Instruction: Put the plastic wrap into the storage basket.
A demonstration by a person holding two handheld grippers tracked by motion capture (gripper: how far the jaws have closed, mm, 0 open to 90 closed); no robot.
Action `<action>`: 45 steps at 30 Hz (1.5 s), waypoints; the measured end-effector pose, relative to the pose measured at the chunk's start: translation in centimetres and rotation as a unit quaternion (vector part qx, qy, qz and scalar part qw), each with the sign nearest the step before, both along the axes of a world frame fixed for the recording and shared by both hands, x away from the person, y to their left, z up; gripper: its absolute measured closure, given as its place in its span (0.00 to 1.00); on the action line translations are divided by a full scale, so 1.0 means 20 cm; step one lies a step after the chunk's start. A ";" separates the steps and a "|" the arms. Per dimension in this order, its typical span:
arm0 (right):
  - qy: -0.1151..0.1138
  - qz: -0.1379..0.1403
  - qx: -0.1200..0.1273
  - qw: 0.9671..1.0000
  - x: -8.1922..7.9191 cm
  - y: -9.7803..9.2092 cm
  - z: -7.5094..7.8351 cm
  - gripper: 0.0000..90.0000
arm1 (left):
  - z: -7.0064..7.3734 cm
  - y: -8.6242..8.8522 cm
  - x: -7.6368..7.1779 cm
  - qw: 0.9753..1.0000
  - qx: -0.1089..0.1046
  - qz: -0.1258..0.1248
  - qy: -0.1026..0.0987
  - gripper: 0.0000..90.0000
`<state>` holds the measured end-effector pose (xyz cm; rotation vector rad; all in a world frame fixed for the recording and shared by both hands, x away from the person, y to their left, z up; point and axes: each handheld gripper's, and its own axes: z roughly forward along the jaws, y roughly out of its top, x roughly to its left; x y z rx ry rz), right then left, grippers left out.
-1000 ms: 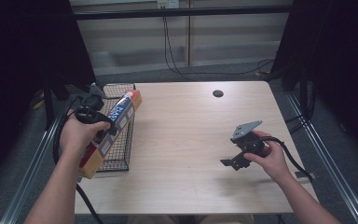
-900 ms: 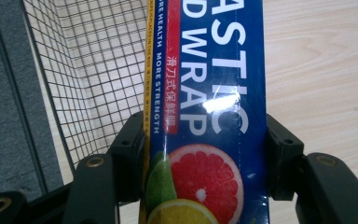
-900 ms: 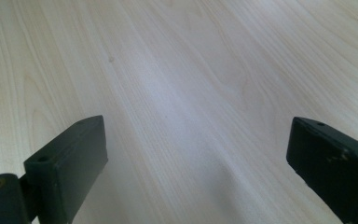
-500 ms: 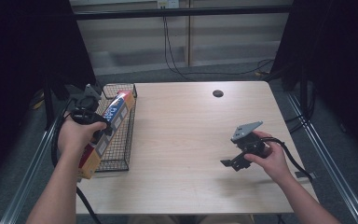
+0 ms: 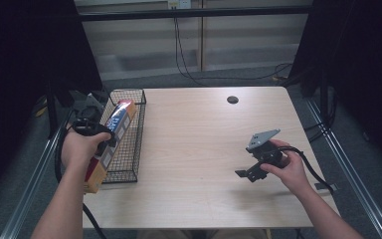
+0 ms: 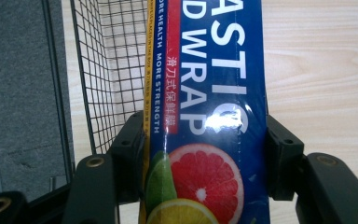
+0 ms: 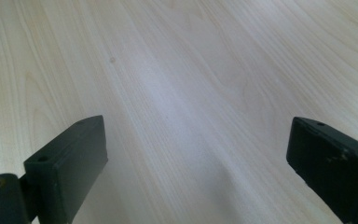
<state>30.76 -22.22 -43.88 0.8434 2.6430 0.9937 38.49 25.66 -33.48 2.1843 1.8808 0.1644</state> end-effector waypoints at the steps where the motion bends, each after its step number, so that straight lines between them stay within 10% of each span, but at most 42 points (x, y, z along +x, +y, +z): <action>1: 0.000 0.000 0.000 1.000 0.00 0.00 0.00 0.05 | 0.00 0.00 0.00 1.000 0.001 0.003 -0.001 0.49; 45: -0.003 -0.005 0.003 1.000 -0.01 0.00 0.00 0.05 | -0.15 -0.01 0.07 0.997 -0.009 0.079 0.001 0.49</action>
